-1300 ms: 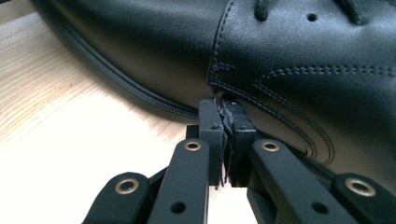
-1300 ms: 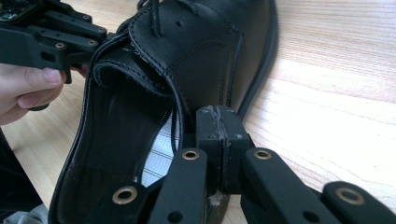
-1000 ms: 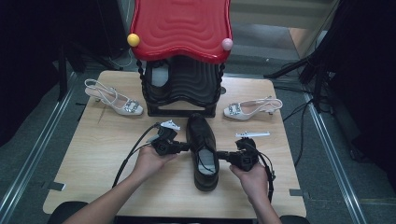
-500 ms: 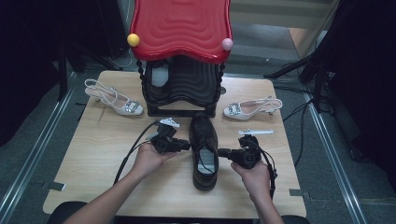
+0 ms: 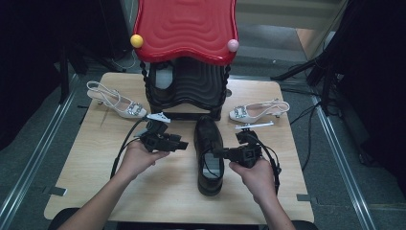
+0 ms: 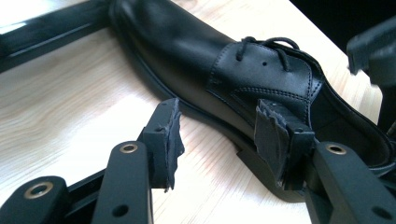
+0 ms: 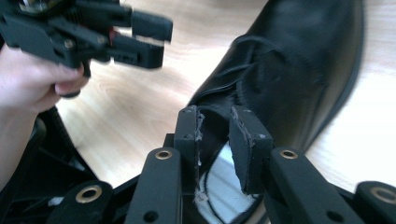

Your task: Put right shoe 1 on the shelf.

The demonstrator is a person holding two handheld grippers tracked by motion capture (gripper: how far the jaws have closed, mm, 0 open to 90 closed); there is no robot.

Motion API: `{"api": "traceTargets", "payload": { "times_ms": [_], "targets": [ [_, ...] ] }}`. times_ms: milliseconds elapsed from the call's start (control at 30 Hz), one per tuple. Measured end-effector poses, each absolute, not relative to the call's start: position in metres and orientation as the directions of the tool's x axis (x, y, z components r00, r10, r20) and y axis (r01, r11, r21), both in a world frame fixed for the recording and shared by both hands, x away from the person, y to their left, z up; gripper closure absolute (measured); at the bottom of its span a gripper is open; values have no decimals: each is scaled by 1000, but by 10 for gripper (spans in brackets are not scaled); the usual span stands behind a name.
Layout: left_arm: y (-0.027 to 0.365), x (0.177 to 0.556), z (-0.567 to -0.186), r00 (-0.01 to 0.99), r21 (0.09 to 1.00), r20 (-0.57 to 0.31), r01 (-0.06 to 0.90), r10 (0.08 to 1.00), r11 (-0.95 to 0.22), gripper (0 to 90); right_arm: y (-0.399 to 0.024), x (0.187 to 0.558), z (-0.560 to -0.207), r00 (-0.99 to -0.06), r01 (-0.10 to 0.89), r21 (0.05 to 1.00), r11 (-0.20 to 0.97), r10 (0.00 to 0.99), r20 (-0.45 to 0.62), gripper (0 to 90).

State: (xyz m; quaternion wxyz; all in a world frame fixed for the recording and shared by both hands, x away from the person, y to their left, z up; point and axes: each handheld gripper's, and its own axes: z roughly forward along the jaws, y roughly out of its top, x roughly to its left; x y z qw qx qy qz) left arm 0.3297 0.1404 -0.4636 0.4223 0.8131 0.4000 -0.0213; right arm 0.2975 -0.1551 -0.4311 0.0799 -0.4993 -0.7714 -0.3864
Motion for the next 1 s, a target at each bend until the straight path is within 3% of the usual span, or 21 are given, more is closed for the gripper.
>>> {"api": "traceTargets", "payload": {
  "times_ms": [367, 667, 1000],
  "targets": [
    [155, 331, -458, 668, 688, -355, 661, 654, -301, 507, -128, 294, -440, -485, 860, 431, 274, 702, 522, 681],
    [157, 332, -457, 664, 691, -349, 659, 661, -297, 507, -107, 306, -456, -459, 884, 351, 310, 720, 521, 568],
    [163, 333, -452, 656, 692, -353, 663, 667, -286, 486, -86, 313, -470, -440, 897, 270, 349, 758, 482, 575]
  ]
}}
